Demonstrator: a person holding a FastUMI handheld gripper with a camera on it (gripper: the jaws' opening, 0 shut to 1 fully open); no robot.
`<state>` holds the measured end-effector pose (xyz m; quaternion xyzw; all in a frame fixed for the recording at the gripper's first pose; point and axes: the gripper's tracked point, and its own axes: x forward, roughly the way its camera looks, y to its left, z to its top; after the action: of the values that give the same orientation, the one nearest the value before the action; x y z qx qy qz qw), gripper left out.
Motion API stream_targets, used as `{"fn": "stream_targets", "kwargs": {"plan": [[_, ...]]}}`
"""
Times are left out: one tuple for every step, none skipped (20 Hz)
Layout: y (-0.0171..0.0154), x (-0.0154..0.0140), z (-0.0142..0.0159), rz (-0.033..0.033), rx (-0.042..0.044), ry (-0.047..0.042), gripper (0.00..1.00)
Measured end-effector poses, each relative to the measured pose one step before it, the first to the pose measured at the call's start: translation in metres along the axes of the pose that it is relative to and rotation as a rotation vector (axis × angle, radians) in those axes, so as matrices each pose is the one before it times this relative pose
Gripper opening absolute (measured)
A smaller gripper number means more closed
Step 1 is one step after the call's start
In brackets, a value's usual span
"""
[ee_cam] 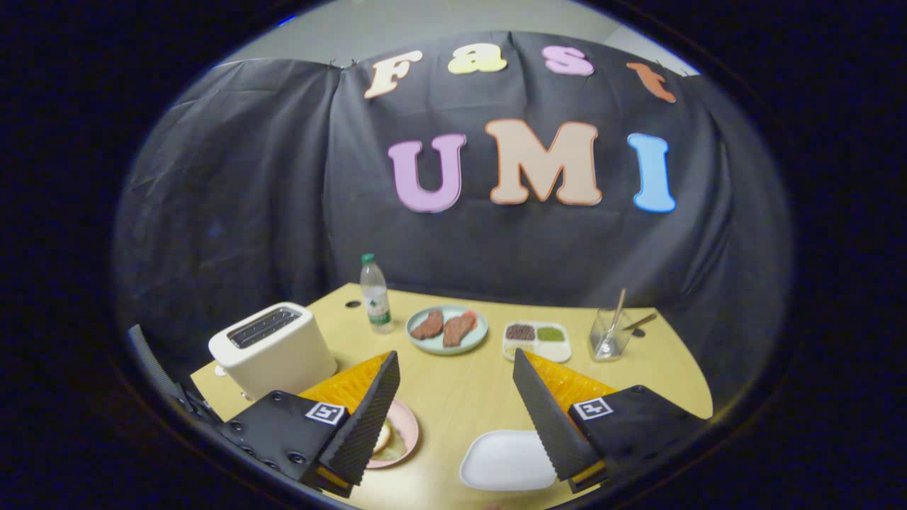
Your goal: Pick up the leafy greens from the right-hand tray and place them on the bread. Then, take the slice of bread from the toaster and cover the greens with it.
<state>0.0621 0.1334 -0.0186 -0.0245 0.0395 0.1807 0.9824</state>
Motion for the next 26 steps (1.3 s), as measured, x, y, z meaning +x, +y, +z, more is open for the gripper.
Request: {"fn": "stream_targets", "kwargs": {"plan": [[-0.00497,-0.00528,0.0169,-0.02082,-0.0061,-0.05124,1.0],[-0.00371,-0.00573,0.01406,-0.0216,-0.00335,-0.03874,1.0],[-0.00399,-0.00461,0.01325,-0.02126,0.00786,-0.02922,1.0],[-0.00162,-0.00358,0.01458,-0.01029,0.01791,-0.02868,1.0],[-0.00013,-0.00301,0.01637,-0.00351,0.0169,-0.03549,1.0],[-0.00231,-0.00171,0.01693,-0.01102,0.01017,-0.03976,1.0],[-0.00204,-0.00351,0.01546,-0.00851,0.00567,-0.03489,1.0],[-0.00063,-0.00522,0.00432,-0.00441,0.0049,-0.02625,1.0],[-0.00019,-0.00115,0.0059,-0.00298,0.00204,-0.01782,1.0],[-0.00108,-0.00102,0.00572,-0.01121,-0.00254,-0.01607,1.0],[-0.00243,-0.00164,0.00566,-0.01323,-0.00629,-0.01393,1.0],[-0.00597,-0.00148,0.00648,-0.01441,-0.01059,-0.01294,1.0],[-0.00422,-0.0046,0.00486,-0.01436,-0.01238,-0.01049,1.0],[-0.00464,-0.0001,-0.00242,-0.0084,-0.00477,-0.00285,1.0],[-0.00302,-0.00101,-0.00295,-0.00193,0.00322,0.00393,1.0],[-0.00061,-0.00125,-0.00244,-0.0008,0.00873,0.00523,1.0],[-0.00106,-0.00113,0.00085,-0.00111,0.00524,0.00125,1.0],[-0.00302,0.00068,0.00108,-0.00401,0.00126,-0.00261,1.0],[-0.00173,-0.00009,-0.00009,-0.00353,-0.00202,-0.00295,1.0],[-0.00218,-0.00114,-0.00052,-0.00436,-0.0035,-0.00189,1.0],[-0.00254,0.00068,-0.0003,-0.00367,-0.00246,-0.00195,1.0],[-0.00117,-0.00127,-0.00084,-0.003,-0.00015,-0.00133,1.0],[-0.00223,-0.00011,-0.00085,-0.00372,0.00277,-0.00024,1.0],[-0.00289,-0.0006,-0.0008,-0.00143,0.00699,0.00215,1.0],[-0.00299,0.0,-0.00077,-0.00383,0.00855,0.00178,1.0],[-0.00583,-0.00034,0.0,-0.00447,0.00748,-0.00194,1.0]]}}
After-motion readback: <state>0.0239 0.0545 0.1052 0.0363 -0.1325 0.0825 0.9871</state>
